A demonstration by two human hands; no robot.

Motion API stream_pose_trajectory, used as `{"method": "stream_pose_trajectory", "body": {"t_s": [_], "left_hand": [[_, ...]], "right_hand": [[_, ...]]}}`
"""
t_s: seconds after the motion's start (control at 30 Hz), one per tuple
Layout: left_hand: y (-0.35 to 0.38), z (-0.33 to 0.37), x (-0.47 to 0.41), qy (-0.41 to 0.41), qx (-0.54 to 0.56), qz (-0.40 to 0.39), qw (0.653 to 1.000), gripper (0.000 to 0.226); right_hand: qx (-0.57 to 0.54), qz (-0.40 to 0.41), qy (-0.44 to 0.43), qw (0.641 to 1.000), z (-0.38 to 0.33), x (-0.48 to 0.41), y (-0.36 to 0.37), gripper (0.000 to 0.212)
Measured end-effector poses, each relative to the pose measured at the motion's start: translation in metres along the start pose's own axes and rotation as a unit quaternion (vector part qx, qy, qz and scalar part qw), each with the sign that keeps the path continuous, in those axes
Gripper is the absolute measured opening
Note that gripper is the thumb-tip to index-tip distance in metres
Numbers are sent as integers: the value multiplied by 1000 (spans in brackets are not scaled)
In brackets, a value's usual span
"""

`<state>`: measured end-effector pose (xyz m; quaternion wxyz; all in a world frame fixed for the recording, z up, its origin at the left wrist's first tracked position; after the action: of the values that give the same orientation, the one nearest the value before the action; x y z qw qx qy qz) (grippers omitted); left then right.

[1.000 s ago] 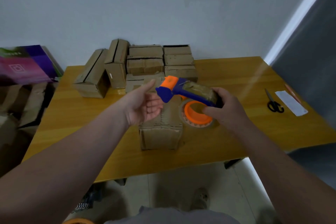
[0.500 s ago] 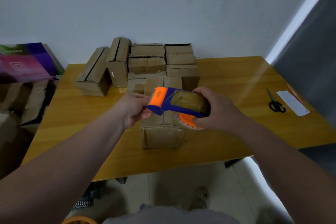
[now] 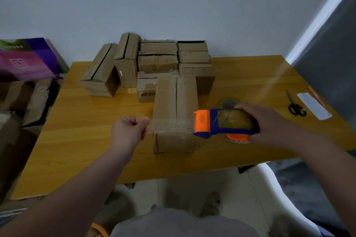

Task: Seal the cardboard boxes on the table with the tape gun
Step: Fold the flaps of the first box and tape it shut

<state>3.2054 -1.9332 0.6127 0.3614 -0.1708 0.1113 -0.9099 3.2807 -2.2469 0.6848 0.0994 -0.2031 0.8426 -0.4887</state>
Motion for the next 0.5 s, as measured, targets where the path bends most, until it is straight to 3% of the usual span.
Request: {"method": "stream_pose_trajectory", "body": {"t_s": [0.5], "left_hand": [[0, -22, 4, 31, -47, 42, 998, 28]], "right_hand": [[71, 0, -23, 997, 17, -9, 25, 64]]}}
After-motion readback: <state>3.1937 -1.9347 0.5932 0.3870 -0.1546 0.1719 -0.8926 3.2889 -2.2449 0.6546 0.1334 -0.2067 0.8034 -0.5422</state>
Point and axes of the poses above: each hand's wrist, its own x-axis away from the middle knuckle, its own y-axis out of the palm, z = x × y, the point moved 6 cm from there along -x, towards the middle knuckle, and after that the axes turned 12 degrees about z, right-handed, at the moved point
